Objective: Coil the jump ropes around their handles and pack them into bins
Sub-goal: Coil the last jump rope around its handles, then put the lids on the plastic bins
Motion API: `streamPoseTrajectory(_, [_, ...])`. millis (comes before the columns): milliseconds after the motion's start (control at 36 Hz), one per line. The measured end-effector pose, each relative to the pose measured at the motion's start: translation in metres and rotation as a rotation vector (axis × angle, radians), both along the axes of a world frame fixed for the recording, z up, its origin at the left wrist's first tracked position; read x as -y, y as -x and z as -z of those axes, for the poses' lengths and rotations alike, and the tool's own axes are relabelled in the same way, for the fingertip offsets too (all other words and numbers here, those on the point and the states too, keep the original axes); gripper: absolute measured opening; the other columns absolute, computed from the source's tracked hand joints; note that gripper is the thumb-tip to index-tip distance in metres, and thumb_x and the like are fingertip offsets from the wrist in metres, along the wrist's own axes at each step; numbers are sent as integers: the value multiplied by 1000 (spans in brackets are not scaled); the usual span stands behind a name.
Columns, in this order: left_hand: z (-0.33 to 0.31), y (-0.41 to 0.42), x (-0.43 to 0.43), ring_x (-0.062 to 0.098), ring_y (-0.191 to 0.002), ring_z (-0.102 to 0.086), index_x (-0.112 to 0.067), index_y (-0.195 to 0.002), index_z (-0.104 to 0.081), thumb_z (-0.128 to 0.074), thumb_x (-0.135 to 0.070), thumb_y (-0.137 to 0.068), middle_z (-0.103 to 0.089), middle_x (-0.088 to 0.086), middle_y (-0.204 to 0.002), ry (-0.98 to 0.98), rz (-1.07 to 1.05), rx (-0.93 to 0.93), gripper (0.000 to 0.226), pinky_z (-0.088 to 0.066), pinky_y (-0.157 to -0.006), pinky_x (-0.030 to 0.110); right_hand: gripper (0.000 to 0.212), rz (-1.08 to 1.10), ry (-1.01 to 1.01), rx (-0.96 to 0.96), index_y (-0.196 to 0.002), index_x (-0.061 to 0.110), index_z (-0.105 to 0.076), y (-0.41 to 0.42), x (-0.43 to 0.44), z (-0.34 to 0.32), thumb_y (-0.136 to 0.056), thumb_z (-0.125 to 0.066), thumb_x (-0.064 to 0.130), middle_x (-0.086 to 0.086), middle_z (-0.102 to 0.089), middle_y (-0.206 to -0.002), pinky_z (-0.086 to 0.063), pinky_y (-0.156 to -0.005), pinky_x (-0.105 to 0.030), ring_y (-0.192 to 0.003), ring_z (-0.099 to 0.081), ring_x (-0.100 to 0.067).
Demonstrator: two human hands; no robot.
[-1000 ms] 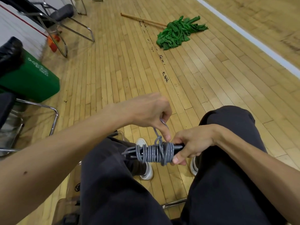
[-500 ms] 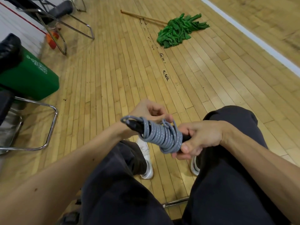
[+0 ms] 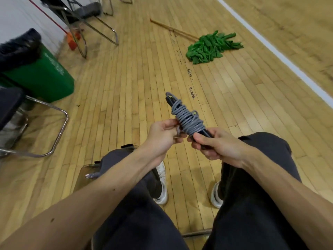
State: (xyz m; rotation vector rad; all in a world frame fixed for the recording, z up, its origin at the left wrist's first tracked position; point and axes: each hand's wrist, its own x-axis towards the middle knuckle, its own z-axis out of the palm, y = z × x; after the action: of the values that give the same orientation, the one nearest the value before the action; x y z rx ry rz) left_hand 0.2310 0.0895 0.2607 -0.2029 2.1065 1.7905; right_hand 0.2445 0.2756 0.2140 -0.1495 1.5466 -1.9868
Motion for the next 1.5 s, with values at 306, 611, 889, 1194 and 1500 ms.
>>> streamPoseTrajectory(306, [-26, -9, 94, 16, -99, -66, -19, -109, -70, -51, -36, -98, -75, 1, -102, -13, -201, 38, 28, -46, -77, 34, 13, -62, -369, -169, -96, 17, -64, 21, 111, -49, -101, -60, 27, 1, -60, -73, -32, -45, -20, -50, -41, -8])
streamPoseTrajectory(611, [-74, -31, 221, 19, -103, -69, -7, -94, -69, -70, -38, -91, -75, 6, -100, 114, -679, -86, 31, -58, -89, 32, 27, -321, -665, -770, -89, 14, -68, 45, 268, -96, -98, -62, 39, 0, -73, -80, -43, -51, -20, -55, -57, -3])
streamPoseTrajectory(889, [-22, -55, 317, 19, -80, -76, 3, -98, -67, -74, -27, -88, -76, 12, -91, 22, -928, 158, 32, -62, -65, 27, 76, -616, -756, -748, -136, 11, -53, 77, 378, -56, -82, -71, 62, -5, -68, -113, -50, -79, -32, -94, -63, -20])
streamPoseTrajectory(1194, [156, -32, 425, 14, -72, -60, -9, -99, -65, -72, -44, -88, -67, 4, -84, 120, -936, 533, 37, -52, -61, 22, 45, -764, -794, -635, -138, 16, -50, 84, 499, 101, -97, -66, 28, -8, -63, -121, -44, -78, -31, -99, -59, -23])
streamPoseTrajectory(1500, [346, 2, 497, 26, -88, -71, -3, -103, -71, -74, -30, -90, -73, 11, -93, 176, -826, 630, 30, -61, -81, 44, 47, -914, -1021, -525, -143, 20, -46, 108, 574, 265, -99, -62, 17, -12, -61, -133, -53, -95, -38, -117, -61, -28])
